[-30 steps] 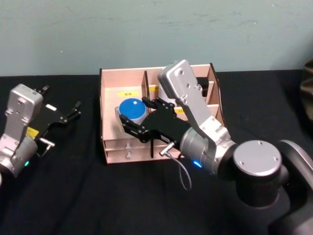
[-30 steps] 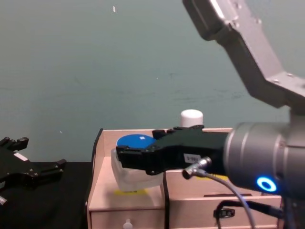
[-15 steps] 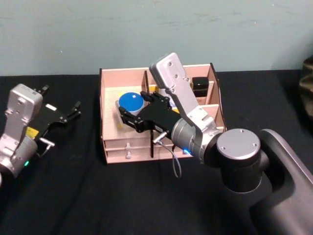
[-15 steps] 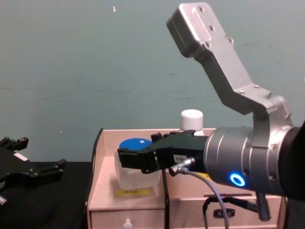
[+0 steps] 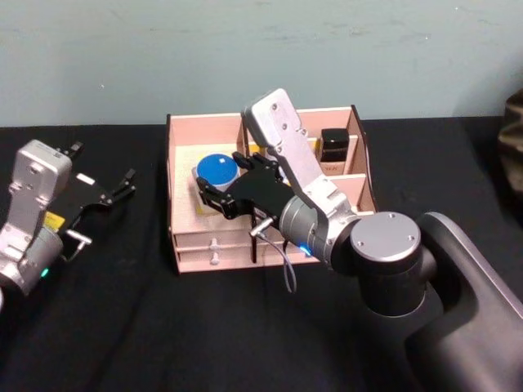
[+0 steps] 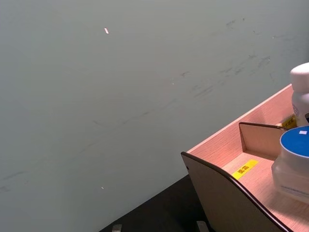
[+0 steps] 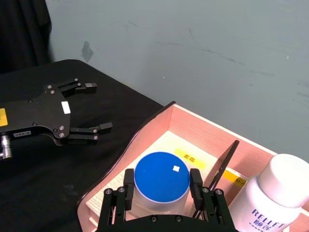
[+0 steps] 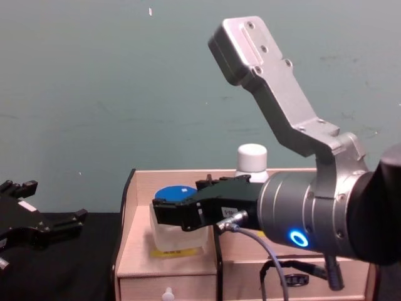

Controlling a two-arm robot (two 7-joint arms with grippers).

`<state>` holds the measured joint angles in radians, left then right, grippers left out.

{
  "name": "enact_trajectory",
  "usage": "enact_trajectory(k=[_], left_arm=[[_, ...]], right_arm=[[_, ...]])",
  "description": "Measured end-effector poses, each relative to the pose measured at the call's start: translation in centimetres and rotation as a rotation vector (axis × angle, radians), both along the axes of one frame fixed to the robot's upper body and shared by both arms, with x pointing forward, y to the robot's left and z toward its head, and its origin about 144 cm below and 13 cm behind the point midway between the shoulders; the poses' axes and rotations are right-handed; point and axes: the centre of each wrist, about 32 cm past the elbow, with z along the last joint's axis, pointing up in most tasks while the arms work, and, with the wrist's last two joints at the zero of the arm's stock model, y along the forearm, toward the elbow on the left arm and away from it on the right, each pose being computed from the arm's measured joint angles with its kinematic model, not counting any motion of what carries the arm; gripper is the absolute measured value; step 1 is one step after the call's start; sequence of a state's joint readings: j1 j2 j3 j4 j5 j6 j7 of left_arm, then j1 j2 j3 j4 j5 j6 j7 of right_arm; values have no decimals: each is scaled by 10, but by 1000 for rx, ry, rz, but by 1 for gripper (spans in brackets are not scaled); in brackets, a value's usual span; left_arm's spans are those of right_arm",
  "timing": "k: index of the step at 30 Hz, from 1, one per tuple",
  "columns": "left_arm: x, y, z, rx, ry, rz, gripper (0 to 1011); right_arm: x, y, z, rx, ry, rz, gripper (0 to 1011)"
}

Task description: Pick up the facial cleanser and watermelon frost from the table and place them into the tiered storage box.

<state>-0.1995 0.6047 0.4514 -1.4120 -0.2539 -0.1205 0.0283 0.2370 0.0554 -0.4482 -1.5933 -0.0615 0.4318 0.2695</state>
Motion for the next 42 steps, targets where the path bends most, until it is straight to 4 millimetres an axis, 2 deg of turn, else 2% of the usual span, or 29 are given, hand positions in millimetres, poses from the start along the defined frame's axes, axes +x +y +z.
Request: enact_trajectory(k=[22,24,31,34,42], left_arm=[[0,0,0,0,0,0,1001],[0,0,0,0,0,0,1001],[0,0,0,0,0,0,1001],[0,0,0,0,0,0,1001],[0,0,0,0,0,0,1001]], right_arm=[[0,-1,0,1,3,0,704],[0,-1,0,2,2,0,731],[0,-1,0,3,3,1,954],[0,-1,0,3,3,1,998],[-3,-4,4,18,-29,1,1000]])
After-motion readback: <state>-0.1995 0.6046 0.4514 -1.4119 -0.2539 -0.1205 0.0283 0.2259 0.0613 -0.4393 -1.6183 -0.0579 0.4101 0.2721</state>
